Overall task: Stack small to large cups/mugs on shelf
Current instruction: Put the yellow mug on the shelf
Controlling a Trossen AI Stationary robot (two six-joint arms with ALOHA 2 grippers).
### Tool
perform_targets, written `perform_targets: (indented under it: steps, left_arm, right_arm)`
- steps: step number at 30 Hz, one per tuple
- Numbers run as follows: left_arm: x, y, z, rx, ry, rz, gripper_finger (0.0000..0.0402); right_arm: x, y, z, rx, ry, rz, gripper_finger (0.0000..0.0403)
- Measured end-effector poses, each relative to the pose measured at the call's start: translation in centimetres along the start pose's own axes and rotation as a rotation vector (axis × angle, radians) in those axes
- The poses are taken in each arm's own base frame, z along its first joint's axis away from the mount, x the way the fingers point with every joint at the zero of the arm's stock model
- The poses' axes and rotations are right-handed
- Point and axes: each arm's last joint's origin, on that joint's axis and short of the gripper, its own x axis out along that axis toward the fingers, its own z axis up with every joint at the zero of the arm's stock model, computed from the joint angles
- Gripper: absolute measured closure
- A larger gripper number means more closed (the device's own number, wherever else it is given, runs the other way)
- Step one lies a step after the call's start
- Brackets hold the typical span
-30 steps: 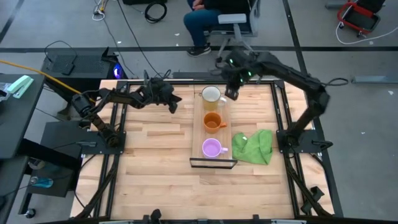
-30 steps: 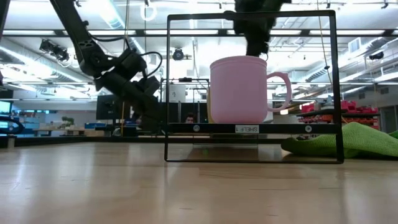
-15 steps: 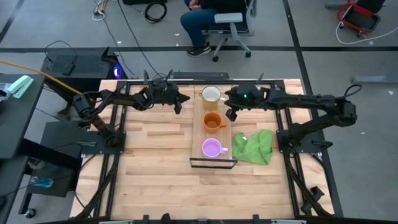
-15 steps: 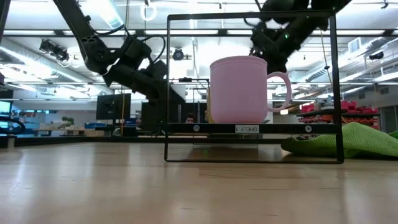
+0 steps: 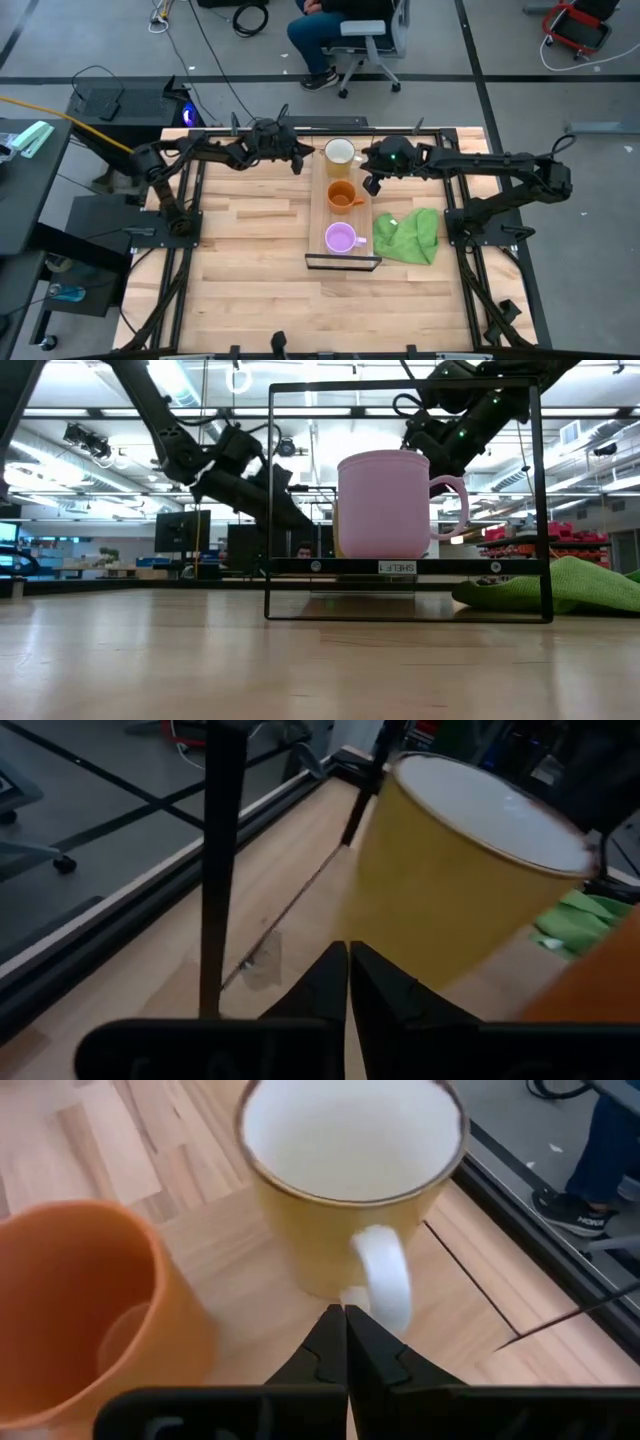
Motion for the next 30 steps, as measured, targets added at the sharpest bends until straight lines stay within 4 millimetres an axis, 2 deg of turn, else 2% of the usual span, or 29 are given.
perform_targets:
  steps: [7,15,25,30]
  left_arm:
    - [2.1,0.8,0.4,-0.003,0.008,0.023,0.0391]
    - [4.2,1.5,0.2,-0.019,0.060,0.034,0.0378]
    - [4.5,0.9,-0.1,-0.019,0.083,0.001,0.0391]
    - [4.7,0.3,-0.3,-0.014,0.087,-0.011,0.0385]
  right_arm:
    - [0.3,-1.1,0.1,0.021,0.007,-0.035,0.0402]
    - [1.4,-2.3,-0.2,0.029,0.041,-0.071,0.0402]
    - [1.8,-2.9,-0.3,0.030,0.053,-0.090,0.0403]
    - [1.8,-3.3,-0.2,0.032,0.052,-0.100,0.0403]
